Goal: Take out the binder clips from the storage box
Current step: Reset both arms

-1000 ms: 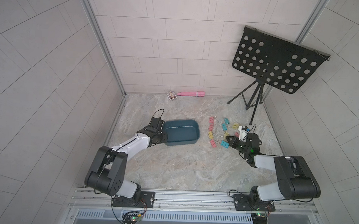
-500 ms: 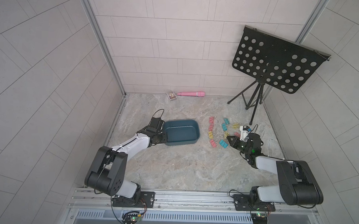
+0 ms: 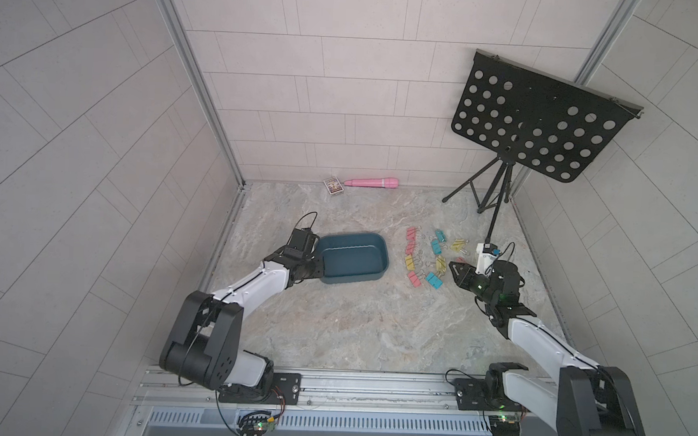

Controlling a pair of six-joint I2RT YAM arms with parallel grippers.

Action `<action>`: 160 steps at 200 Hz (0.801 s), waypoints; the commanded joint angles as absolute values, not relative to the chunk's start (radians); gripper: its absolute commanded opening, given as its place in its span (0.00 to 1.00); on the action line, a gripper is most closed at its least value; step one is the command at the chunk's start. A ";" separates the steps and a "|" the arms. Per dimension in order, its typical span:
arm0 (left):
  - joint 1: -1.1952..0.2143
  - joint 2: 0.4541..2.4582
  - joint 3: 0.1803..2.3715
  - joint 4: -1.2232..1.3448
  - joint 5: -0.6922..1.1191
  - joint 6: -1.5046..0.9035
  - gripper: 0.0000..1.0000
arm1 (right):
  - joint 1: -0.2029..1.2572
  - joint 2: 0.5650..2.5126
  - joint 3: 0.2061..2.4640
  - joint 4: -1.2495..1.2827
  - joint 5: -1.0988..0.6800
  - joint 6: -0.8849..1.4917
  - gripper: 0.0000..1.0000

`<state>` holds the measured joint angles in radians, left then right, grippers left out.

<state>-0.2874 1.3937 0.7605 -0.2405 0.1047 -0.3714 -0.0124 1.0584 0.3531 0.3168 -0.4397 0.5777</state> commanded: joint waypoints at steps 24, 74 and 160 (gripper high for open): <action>-0.282 1.272 0.724 -0.237 -0.007 -0.393 0.45 | -0.022 1.034 0.398 0.186 -0.338 0.485 0.33; -0.282 1.049 0.659 -0.207 -0.223 -0.439 0.55 | -0.047 1.134 0.470 0.205 -0.213 0.383 0.37; -0.278 0.907 0.445 0.067 -0.709 -0.250 1.00 | -0.092 1.338 0.531 0.367 -0.068 0.232 0.55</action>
<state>-0.2874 0.9062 0.5175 -0.1120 -0.5476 -0.3607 -0.0864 1.3018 0.5354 0.2855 -0.1379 0.2951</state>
